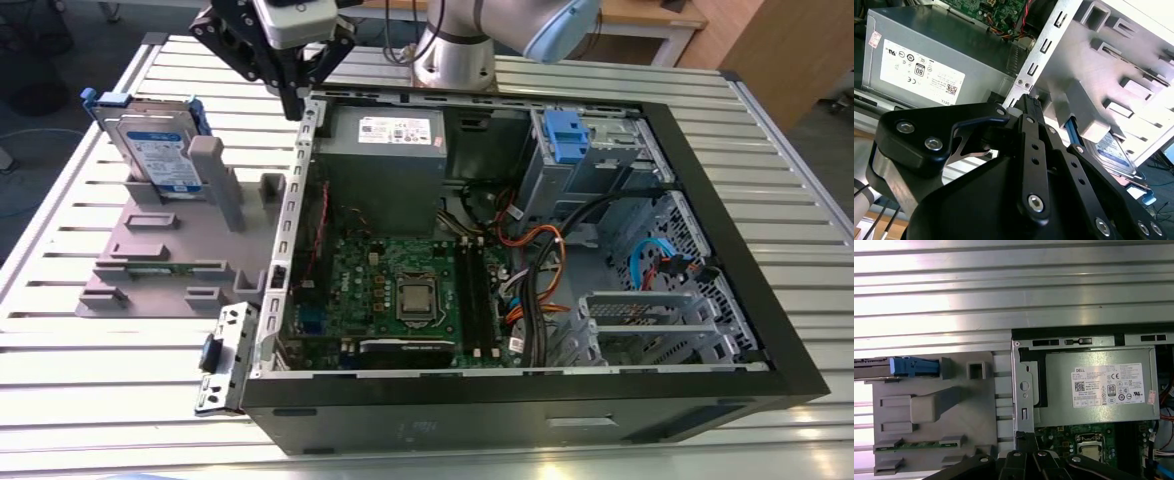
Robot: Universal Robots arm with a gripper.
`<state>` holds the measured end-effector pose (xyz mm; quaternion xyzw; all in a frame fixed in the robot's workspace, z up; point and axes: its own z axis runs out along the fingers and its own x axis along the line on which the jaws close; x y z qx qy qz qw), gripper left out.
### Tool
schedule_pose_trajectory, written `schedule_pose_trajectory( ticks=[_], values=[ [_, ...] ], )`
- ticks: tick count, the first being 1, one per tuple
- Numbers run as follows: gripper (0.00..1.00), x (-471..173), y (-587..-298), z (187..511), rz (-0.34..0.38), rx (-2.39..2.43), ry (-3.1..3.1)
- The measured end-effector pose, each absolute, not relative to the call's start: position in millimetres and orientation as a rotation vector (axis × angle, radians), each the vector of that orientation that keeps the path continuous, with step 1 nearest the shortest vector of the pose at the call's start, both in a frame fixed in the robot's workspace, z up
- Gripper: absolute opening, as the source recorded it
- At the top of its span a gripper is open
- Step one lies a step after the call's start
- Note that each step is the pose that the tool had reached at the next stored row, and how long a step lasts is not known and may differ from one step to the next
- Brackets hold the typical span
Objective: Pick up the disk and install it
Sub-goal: 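Reach for the disk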
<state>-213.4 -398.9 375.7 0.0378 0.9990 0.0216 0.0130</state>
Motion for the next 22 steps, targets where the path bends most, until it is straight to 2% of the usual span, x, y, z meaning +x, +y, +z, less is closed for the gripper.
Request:
schedule_pose_trajectory(
  ticks=[22],
  values=[
    [0.11,-218.4,-398.9,374.8,0.067,0.118,3.113]
  ],
)
